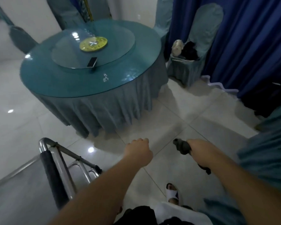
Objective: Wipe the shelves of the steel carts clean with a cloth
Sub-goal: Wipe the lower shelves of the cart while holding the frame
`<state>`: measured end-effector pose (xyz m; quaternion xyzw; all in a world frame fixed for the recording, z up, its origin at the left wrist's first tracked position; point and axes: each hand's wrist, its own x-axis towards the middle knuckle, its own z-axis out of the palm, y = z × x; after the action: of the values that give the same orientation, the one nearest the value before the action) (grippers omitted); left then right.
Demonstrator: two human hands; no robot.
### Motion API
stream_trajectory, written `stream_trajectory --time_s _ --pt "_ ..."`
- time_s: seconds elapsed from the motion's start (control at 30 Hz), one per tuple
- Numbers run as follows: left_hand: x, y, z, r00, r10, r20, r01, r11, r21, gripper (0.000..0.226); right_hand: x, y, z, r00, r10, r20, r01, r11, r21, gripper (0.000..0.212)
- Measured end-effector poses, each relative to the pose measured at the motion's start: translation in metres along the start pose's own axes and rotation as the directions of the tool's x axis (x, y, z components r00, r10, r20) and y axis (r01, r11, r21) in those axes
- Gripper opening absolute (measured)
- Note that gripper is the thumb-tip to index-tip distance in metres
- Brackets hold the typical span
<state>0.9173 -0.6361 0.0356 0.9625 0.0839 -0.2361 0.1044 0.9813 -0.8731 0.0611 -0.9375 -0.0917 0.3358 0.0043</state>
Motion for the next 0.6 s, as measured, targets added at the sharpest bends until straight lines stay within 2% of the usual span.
stream_trajectory --time_s 0.1,0.23,0.37,0.5,0.6 --pt "0.027 0.005 -0.031 0.994 -0.1 -0.048 0.098 0.994 -0.058 0.05 0.043 -0.004 -0.044 0.995 -0.102 -0.022 0.1 0.992 -0.083 0.03" --pt "0.044 -0.008 -0.053 0.962 -0.261 -0.08 0.24 0.947 -0.213 0.052 0.093 -0.05 -0.083 0.973 -0.226 0.035 0.229 0.96 -0.162 0.026" --pt "0.041 -0.053 -0.055 0.914 -0.401 -0.054 0.377 0.893 -0.246 0.051 0.123 -0.123 -0.099 0.934 -0.331 0.137 0.354 0.913 -0.204 0.032" --pt "0.045 -0.108 -0.056 0.853 -0.521 -0.018 0.495 0.821 -0.285 0.049 0.144 -0.199 -0.111 0.874 -0.434 0.217 0.484 0.821 -0.302 0.034" --pt "0.059 -0.152 -0.057 0.805 -0.593 0.004 0.559 0.757 -0.338 0.048 0.163 -0.251 -0.12 0.82 -0.531 0.214 0.571 0.727 -0.382 0.032"
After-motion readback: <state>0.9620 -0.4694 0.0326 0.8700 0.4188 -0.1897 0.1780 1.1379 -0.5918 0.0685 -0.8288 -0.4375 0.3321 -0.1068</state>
